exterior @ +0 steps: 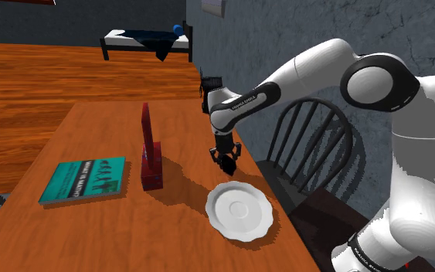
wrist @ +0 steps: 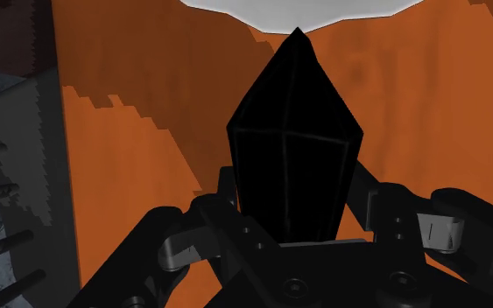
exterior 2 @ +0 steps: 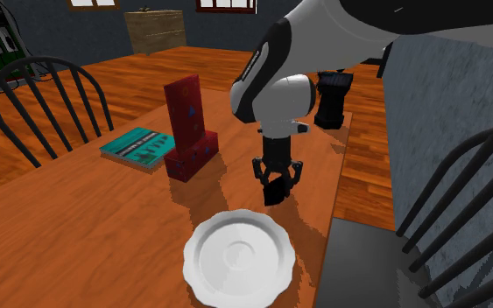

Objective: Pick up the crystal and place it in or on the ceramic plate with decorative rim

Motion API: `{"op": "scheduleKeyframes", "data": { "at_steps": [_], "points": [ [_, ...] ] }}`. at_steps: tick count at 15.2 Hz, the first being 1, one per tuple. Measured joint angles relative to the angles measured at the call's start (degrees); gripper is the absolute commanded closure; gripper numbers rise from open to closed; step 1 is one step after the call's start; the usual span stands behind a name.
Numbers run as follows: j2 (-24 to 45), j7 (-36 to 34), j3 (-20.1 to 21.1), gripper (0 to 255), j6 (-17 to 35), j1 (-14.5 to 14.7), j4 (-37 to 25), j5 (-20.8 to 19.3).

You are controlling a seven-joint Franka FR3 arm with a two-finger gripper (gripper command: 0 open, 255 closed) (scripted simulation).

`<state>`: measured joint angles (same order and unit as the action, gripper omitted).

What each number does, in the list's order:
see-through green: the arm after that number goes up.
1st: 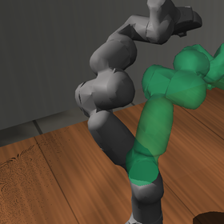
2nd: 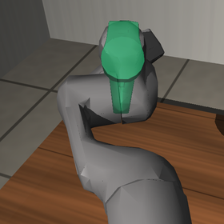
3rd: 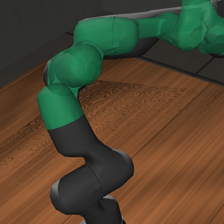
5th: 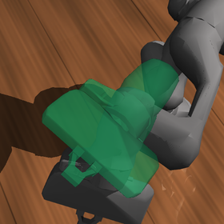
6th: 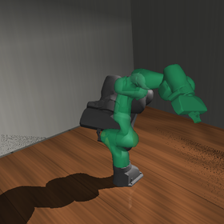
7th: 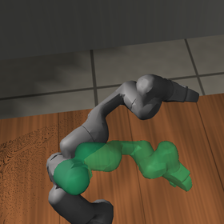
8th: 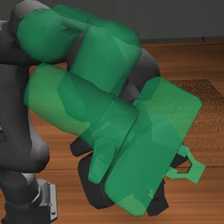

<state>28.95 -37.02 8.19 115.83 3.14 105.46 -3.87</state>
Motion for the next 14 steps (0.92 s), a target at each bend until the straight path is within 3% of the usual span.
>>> {"op": "scheduleKeyframes", "data": {
  "at_steps": [14],
  "points": [
    [-6.18,0.4,0.54,255,-8.2,-0.25,-2.08,1.01]
  ]
}}
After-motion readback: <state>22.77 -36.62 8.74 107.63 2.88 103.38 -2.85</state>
